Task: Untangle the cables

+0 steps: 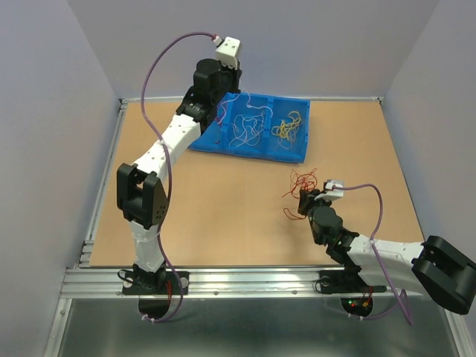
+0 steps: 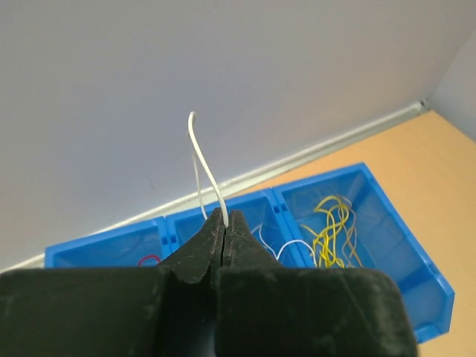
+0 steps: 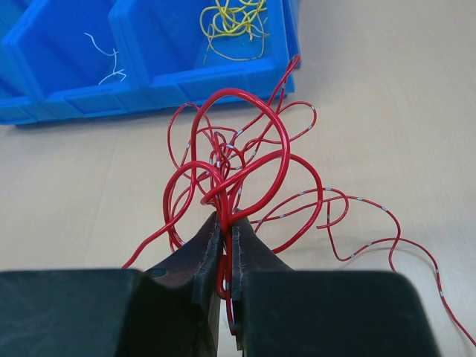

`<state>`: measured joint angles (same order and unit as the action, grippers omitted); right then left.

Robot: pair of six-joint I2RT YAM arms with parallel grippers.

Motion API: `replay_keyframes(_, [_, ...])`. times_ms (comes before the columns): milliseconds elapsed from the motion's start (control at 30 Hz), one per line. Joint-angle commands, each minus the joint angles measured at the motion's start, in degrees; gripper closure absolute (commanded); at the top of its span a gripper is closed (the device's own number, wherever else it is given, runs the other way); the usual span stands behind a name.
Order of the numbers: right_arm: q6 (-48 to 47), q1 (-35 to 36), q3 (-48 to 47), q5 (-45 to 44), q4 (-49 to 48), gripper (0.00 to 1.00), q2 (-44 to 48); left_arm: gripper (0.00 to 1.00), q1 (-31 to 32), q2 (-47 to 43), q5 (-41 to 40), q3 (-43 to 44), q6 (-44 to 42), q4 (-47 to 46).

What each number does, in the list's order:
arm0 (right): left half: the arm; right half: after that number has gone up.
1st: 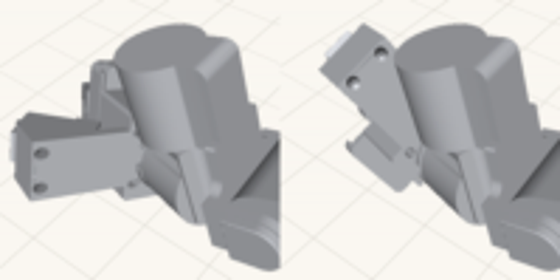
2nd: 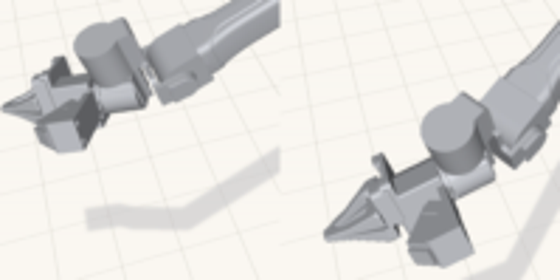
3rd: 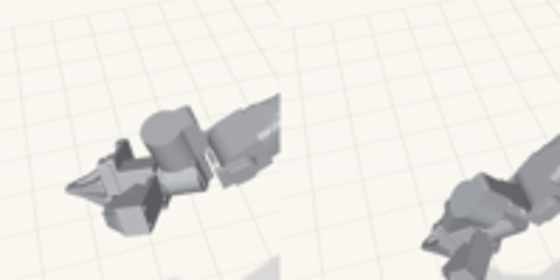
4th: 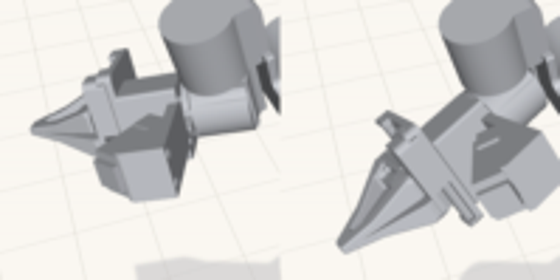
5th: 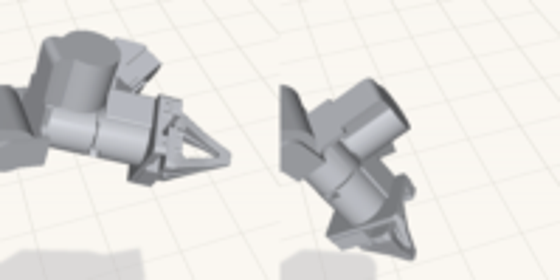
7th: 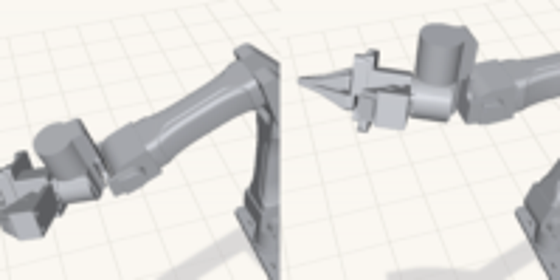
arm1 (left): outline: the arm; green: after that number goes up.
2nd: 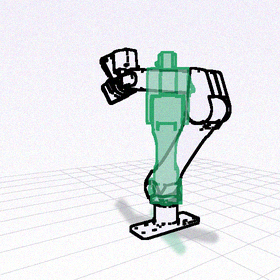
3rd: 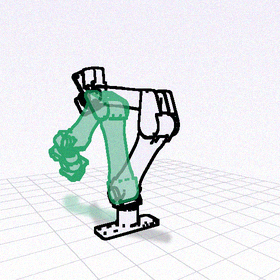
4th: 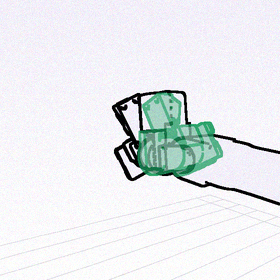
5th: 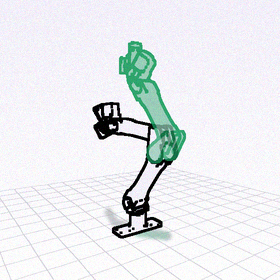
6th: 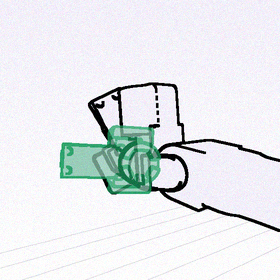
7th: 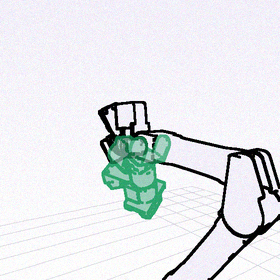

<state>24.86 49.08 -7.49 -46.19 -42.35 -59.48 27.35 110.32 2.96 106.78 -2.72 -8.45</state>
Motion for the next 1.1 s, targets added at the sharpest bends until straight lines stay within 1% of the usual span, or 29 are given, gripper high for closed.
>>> replay_keyframes(0, [-0.1,-0.3,0.8,-0.7,-1.8,0.99,0.1,1.0,-1.5,-6.8,1.0,-3.0,4.1,-8.2])
replay_keyframes(233, [0.0,-0.3,0.5,-0.7,-1.8,0.99,-0.5,1.0,-2.2,-5.8,1.9,-3.0,4.1,-7.5])
replay_keyframes(300, [0.0,-0.4,0.5,-0.7,-1.8,0.99,-0.7,1.0,-2.3,-5.9,-0.4,-3.2,4.4,-8.1])
replay_keyframes(533, [0.0,-0.4,0.3,-0.4,-1.8,0.99,-0.8,1.0,-2.5,-5.6,5.6,-3.1,3.0,-7.1])
replay_keyframes(700, [0.0,-0.4,0.3,-0.2,-1.8,0.99,-0.9,1.0,-2.2,-3.7,6.0,-1.5,3.0,-4.3])
replay_keyframes(1067, [-0.1,-0.3,0.6,-0.1,-1.8,0.99,0.0,1.0,-1.8,-0.1,7.6,-1.5,5.4,-3.6])
